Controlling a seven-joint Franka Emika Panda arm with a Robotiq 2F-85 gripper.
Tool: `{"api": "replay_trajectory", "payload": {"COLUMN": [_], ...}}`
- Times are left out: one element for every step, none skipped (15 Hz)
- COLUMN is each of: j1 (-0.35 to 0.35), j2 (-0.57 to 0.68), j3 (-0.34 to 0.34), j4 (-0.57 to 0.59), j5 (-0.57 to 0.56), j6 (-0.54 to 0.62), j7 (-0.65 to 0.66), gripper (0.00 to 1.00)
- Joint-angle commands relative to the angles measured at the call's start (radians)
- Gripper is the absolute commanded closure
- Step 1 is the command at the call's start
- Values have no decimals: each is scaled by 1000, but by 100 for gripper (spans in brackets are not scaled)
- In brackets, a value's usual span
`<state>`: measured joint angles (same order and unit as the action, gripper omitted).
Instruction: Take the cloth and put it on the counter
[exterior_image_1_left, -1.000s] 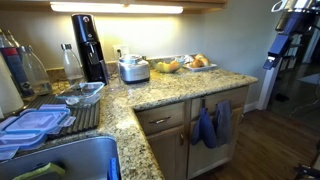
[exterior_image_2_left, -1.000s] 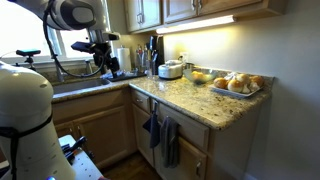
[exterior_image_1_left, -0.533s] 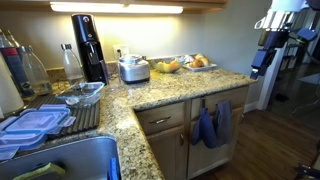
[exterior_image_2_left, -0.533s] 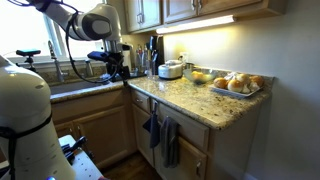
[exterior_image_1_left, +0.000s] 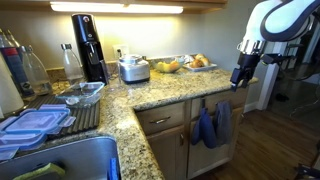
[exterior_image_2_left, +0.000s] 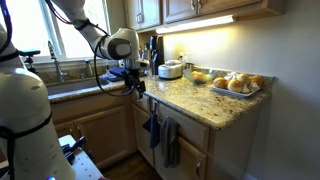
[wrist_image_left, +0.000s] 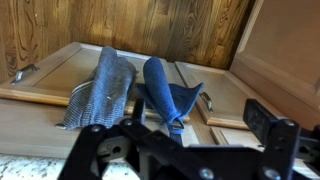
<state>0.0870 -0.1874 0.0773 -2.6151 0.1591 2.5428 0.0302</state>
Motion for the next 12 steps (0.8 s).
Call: {"api": "replay_trajectory", "payload": {"j1": [-8,0,0,0,0,1,1,2,7,6,9,8], "j2": [88,61,80,86,86,85,85,96,122,146,182,216], "j3": [-11,-7,-6,-6,-5,-5,-5,0,0,2,1,3], "j4": [48,28,37,40,40,40,40,31,32,33,39,44], "j5": [-10,0,0,0,0,0,0,-9,8,-4,14,21], "j6": [24,14,14,14,14,14,14,50,69,94,122,155], "j7": [7,1,1,0,0,0,1,4,-13,-13,-26,-32], "gripper": [0,0,0,0,0,0,0,0,0,0,0,0]}}
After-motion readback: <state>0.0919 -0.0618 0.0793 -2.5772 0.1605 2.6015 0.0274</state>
